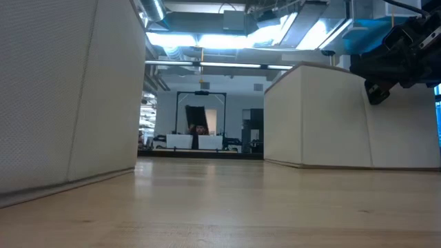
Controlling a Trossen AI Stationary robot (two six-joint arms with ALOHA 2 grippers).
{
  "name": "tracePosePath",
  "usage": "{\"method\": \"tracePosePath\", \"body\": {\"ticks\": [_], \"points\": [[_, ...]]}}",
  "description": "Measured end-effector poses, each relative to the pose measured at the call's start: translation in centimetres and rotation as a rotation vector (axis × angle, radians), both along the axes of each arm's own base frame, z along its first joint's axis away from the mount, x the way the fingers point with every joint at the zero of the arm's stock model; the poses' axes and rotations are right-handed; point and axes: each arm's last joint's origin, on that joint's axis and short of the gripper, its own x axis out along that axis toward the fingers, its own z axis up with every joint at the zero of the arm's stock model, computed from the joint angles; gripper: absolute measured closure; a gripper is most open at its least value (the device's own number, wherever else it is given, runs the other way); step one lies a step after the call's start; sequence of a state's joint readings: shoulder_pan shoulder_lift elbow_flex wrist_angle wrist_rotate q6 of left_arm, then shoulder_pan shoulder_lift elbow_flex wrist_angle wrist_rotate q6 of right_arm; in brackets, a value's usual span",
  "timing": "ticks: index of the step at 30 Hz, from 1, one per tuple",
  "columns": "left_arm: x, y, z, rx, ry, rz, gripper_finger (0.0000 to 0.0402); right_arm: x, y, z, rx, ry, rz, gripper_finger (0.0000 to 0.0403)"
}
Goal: Sort clothes
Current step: Return to Home Position
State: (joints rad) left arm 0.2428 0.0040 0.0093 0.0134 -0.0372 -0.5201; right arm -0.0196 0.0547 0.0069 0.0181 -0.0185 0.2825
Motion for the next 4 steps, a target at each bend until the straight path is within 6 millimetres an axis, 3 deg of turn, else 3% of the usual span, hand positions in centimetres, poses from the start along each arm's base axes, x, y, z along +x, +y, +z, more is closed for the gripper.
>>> {"method": "tracePosePath", "body": {"ticks": [4], "points": [[0.00,0.00,0.00,0.015,0.004,0.000,0.0398,0.00,0.00,-0.01,0.000,0.001,0.000,0.0391]]}}
